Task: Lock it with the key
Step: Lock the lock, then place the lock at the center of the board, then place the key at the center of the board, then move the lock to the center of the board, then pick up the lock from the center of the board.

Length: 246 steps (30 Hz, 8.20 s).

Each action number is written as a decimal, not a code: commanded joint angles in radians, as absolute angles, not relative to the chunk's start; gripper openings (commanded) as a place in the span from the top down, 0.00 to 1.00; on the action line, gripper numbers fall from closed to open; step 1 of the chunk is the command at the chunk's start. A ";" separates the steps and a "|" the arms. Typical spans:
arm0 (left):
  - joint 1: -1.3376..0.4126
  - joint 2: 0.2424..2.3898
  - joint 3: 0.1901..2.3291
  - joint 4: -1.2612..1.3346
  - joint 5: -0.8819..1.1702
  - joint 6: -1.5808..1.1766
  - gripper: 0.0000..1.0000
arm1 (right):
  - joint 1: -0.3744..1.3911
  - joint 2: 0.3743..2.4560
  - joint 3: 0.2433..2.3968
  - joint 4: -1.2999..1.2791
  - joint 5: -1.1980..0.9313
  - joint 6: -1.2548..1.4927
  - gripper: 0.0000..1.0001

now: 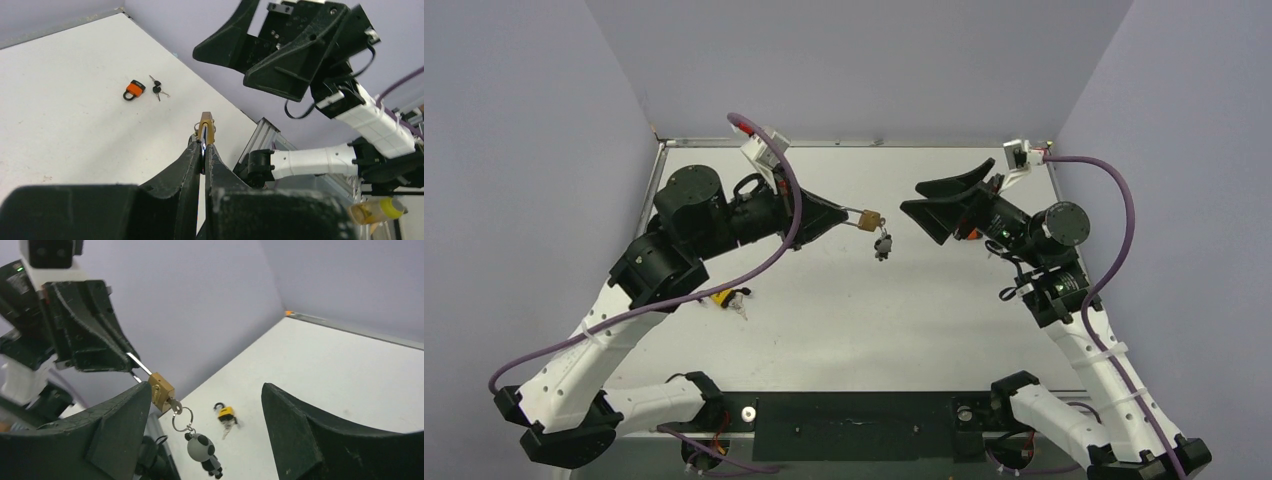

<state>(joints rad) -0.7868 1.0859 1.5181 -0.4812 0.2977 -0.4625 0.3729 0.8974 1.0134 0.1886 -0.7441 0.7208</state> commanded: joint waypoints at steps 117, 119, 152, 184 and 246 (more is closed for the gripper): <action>-0.487 2.138 1.259 0.274 0.699 -0.829 0.95 | 0.416 1.783 1.166 -0.204 -0.137 0.561 1.00; -0.486 2.141 1.274 0.241 0.686 -0.808 0.89 | 0.427 1.781 1.162 -0.203 -0.138 0.565 1.00; -0.242 1.184 1.331 -0.793 -0.191 -0.573 0.54 | 0.878 1.934 1.479 -0.100 -0.021 0.605 0.37; -0.115 0.988 1.346 -0.865 -0.107 -0.582 0.54 | 1.041 2.387 1.908 -0.136 -0.380 0.344 0.60; -0.229 0.963 0.865 -0.652 0.218 -0.690 0.54 | 0.977 1.664 0.964 -0.046 -0.073 0.178 0.29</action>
